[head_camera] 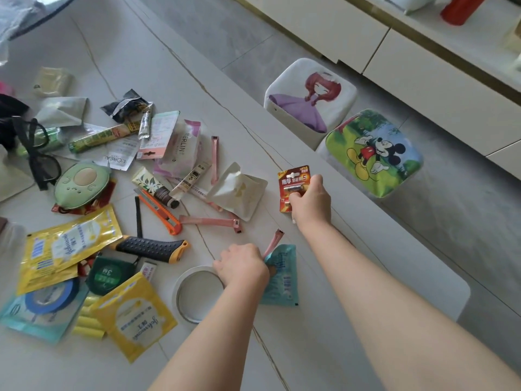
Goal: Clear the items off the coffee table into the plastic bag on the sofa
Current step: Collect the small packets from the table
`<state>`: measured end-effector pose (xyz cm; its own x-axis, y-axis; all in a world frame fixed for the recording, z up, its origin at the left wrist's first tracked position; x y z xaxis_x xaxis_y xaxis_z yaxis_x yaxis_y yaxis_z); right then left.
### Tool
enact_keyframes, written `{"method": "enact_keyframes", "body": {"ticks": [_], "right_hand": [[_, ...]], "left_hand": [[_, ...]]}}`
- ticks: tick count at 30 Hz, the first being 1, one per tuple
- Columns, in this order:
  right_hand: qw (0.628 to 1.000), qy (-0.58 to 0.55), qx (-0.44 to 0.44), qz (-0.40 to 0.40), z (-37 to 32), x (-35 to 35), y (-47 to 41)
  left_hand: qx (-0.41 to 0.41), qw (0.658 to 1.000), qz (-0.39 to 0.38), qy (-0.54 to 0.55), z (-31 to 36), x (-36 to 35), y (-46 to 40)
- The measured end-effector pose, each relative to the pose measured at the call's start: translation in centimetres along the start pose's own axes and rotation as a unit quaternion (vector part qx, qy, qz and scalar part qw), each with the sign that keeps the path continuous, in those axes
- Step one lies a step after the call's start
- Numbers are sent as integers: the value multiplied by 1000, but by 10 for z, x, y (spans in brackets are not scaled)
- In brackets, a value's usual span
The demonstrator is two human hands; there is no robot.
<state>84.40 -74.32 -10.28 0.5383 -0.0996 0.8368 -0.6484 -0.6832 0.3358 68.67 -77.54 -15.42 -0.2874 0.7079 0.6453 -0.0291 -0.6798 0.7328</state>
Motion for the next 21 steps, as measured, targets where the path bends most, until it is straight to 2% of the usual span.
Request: {"method": "enact_keyframes", "body": {"ticks": [7, 10, 14, 16, 21], "right_hand": [[980, -159, -118, -5, 44, 30, 57], [966, -213, -140, -42, 60, 43, 91], [950, -260, -136, -108, 62, 65, 148], [944, -273, -118, -145, 56, 76, 180], [927, -281, -63, -240, 23, 90, 252]], "left_hand": [[-48, 999, 20, 11, 0, 7, 23], [-88, 991, 45, 92, -5, 15, 49], [-96, 968, 9, 232, -21, 37, 105], [-77, 939, -19, 336, -37, 44, 136], [5, 805, -66, 589, -89, 66, 221]]}}
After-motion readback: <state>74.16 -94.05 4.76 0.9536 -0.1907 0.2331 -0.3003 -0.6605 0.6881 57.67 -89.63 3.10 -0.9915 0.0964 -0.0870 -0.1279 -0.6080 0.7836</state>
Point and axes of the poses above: each hand's wrist, its own y-axis away from the middle knuckle, its own x-axis out of the back of the hand, z = x × y, the point moved 5 cm from there along -y, towards the middle knuckle, and after that the axes turned 11 degrees about y, right-handed, at the moved point
